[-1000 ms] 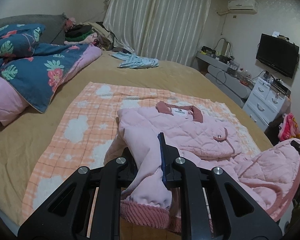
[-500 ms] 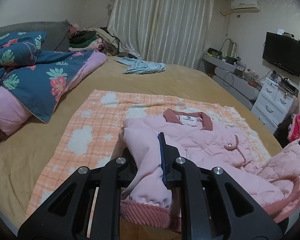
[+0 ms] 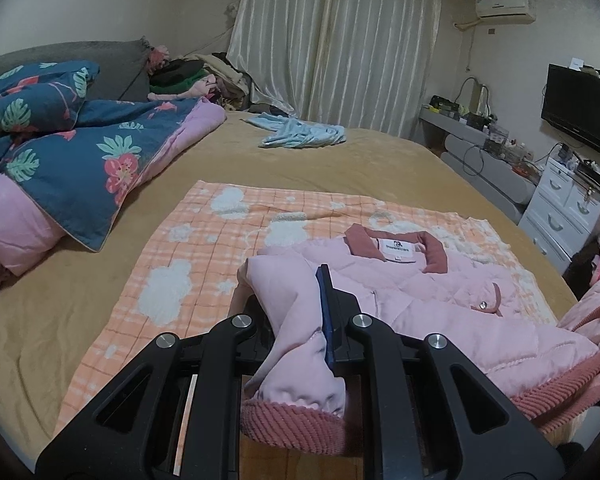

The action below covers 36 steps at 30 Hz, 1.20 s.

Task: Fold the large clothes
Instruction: 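Carry the held hem with both tools over the body toward the collar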

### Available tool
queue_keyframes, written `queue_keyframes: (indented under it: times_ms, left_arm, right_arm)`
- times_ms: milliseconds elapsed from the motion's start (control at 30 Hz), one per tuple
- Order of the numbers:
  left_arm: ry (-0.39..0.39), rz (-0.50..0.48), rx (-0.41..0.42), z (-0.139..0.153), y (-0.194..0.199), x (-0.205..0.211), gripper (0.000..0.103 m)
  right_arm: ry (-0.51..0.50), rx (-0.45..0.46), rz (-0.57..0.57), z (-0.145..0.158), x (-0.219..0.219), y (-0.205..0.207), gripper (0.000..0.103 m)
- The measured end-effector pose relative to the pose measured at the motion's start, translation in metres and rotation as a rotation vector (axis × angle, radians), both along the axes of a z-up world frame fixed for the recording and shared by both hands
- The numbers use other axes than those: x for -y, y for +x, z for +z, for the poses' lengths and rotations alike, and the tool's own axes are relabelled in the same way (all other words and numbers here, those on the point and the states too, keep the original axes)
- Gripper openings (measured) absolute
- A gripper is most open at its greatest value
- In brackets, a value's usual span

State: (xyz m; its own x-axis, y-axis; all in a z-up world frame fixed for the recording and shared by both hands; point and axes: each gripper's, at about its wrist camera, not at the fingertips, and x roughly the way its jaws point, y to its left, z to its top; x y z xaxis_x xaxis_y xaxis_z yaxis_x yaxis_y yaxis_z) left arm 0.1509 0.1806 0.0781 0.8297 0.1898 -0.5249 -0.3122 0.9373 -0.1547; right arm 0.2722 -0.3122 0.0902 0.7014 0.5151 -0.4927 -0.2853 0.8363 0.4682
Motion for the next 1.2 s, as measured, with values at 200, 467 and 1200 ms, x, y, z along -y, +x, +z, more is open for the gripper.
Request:
queue_keyframes:
  times_ms: [200,467,1200]
  left_arm:
    - [-0.003,0.010,-0.011,-0.004,0.011,-0.002,0.009]
    - [0.005,0.017,-0.018,-0.008,0.017,-0.002,0.009]
    - [-0.006,-0.004,-0.058,-0.017,0.057,-0.008,0.009]
  right_arm:
    - [0.040,-0.034,-0.003,-0.002,0.001,0.017,0.028]
    - [0.064,-0.055,0.010,-0.002,-0.005,0.031,0.038]
    - [0.209,0.245,-0.071,-0.006,0.036,-0.001,0.099]
